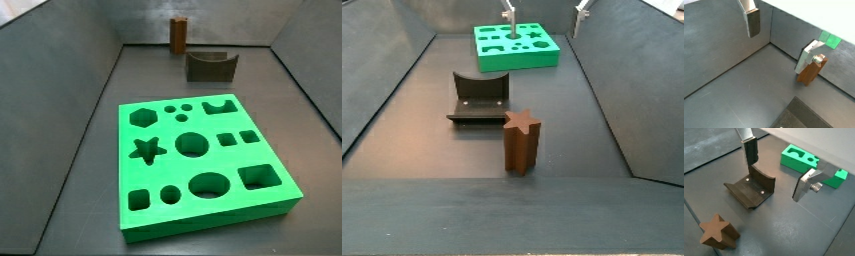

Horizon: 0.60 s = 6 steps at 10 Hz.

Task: Pick up the star object. Move up. Move to above the board. Insert the star object.
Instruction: Pick up the star object.

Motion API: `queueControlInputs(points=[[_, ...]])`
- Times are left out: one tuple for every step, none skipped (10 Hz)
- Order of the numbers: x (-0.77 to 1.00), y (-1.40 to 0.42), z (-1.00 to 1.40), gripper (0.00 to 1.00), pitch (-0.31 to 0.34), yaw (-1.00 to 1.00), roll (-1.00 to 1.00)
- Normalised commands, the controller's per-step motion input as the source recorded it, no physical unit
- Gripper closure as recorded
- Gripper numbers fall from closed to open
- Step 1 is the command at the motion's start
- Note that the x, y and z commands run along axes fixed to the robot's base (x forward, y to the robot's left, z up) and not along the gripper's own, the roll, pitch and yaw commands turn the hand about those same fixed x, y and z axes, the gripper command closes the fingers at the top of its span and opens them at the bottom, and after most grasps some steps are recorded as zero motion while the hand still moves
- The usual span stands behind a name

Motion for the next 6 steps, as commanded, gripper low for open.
queueControlInputs(points=[[-0.08,0.33,-0.21,0.00,-0.037,0.12,0.13],[0.26,0.51,-0.24,0.00,0.000,0.40,0.12],[0.25,0.55,-0.25,0.00,0.000,0.38,0.11],[0.16,0.48,-0.45,0.00,-0.104,0.37,0.10],[0.11,0.36,-0.57,0.00,-0.200,0.34,0.08],[0.22,0.37,-0.59,0.00,-0.199,0.30,0.06]])
